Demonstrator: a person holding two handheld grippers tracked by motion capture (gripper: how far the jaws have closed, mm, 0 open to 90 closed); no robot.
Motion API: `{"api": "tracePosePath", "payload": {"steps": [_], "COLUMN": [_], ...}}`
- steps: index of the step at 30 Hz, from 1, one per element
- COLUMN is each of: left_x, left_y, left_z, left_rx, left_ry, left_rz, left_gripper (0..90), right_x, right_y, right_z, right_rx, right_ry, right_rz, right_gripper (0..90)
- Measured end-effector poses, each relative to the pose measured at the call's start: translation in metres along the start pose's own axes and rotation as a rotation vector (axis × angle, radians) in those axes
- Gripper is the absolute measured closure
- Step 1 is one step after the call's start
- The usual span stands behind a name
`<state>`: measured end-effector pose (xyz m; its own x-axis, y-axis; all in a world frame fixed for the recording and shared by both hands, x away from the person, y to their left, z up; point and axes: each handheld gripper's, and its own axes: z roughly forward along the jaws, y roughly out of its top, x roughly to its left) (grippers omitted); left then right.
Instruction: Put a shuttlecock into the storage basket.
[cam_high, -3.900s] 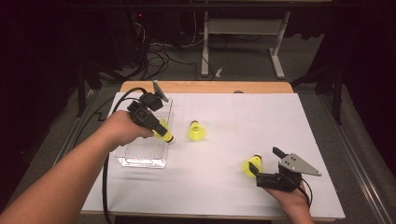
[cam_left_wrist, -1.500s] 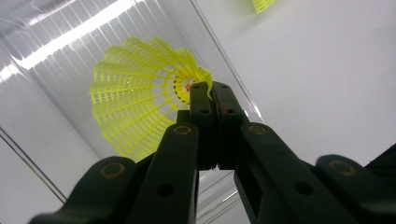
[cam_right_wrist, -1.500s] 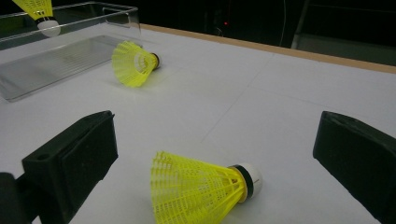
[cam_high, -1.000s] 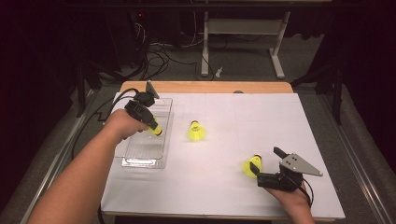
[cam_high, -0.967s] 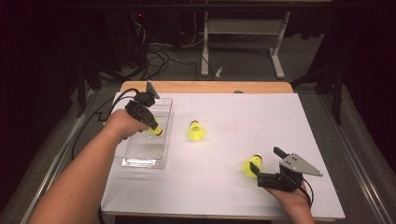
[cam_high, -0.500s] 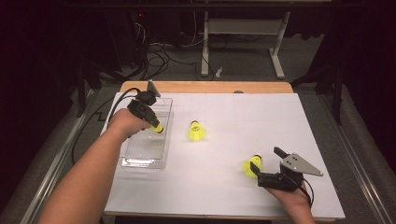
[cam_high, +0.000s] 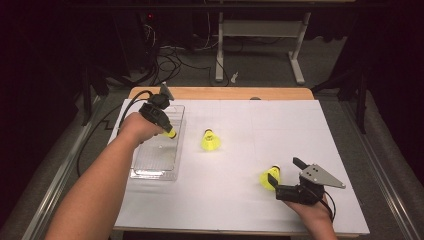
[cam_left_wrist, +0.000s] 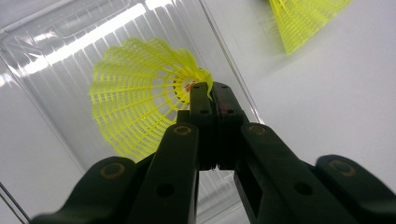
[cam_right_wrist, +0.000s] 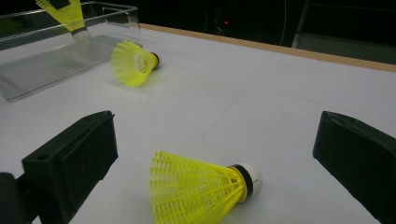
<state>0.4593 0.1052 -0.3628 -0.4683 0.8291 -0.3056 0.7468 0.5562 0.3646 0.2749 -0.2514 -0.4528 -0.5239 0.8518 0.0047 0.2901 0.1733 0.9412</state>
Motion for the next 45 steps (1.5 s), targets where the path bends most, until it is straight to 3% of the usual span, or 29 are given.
{"api": "tracePosePath", "payload": {"steps": [1, 6, 7, 10, 11, 12, 13, 14, 16, 17, 18, 21, 30, 35, 37, 45], "left_x": [-0.001, -0.002, -0.004, -0.005, -0.006, -0.006, 0.012, 0.013, 0.013, -0.002, -0.004, -0.005, -0.005, -0.007, -0.005, -0.002], "left_y": [-0.001, -0.005, -0.006, -0.006, -0.007, -0.007, 0.006, 0.007, 0.007, -0.006, -0.006, -0.006, -0.008, -0.01, -0.011, -0.011], "left_z": [0.001, 0.009, 0.01, 0.014, 0.014, 0.015, 0.024, 0.025, 0.026, 0.019, 0.02, 0.02, 0.025, 0.027, 0.029, 0.033], "left_rx": [-0.003, -0.01, -0.014, -0.017, -0.017, -0.02, -0.071, -0.071, -0.072, -0.026, -0.03, -0.032, -0.04, -0.041, -0.044, -0.043], "left_ry": [0.008, 0.004, 0.014, 0.008, 0.017, 0.016, -0.101, -0.115, -0.105, -0.004, 0.003, 0.004, -0.008, 0.001, 0.001, -0.008], "left_rz": [-0.016, 0.02, 0.004, 0.019, -0.007, 0.0, 0.327, 0.348, 0.333, 0.053, 0.025, 0.01, 0.033, 0.016, 0.035, 0.041], "left_gripper": [89.1, 89.3, 89.3, 89.2, 89.3, 89.3, 89.3, 89.2, 89.2, 89.2, 89.2, 89.3, 89.2, 89.2, 89.2, 89.1], "right_x": [0.0, -0.001, -0.001, -0.001, -0.001, -0.001, -0.001, -0.001, -0.001, -0.001, 0.0, 0.0, 0.0, 0.0, 0.0, 0.0], "right_y": [0.0, 0.0, 0.0, 0.0, 0.0, 0.0, 0.0, 0.0, 0.0, 0.0, 0.0, 0.0, 0.0, 0.0, 0.0, 0.0], "right_z": [0.0, 0.0, 0.0, 0.0, 0.0, 0.0, 0.0, -0.001, -0.001, 0.0, 0.0, 0.0, 0.0, 0.0, 0.0, 0.0], "right_rx": [-0.001, -0.001, -0.001, -0.001, 0.001, 0.001, 0.0, 0.001, 0.001, -0.001, 0.0, 0.0, 0.001, 0.001, 0.001, 0.002], "right_ry": [0.0, -0.002, -0.002, -0.001, -0.001, -0.001, -0.001, -0.002, -0.002, -0.001, -0.001, -0.001, 0.001, 0.001, 0.001, 0.001], "right_rz": [0.0, 0.0, -0.001, -0.001, 0.001, 0.0, -0.001, -0.001, -0.001, -0.002, -0.001, -0.002, -0.005, -0.005, -0.006, -0.007], "right_gripper": [0.5, 0.5, 0.4, 0.4, 0.4, 0.4, 0.5, 0.4, 0.5, 0.4, 0.5, 0.4, 0.5, 0.5, 0.5, 0.5]}}
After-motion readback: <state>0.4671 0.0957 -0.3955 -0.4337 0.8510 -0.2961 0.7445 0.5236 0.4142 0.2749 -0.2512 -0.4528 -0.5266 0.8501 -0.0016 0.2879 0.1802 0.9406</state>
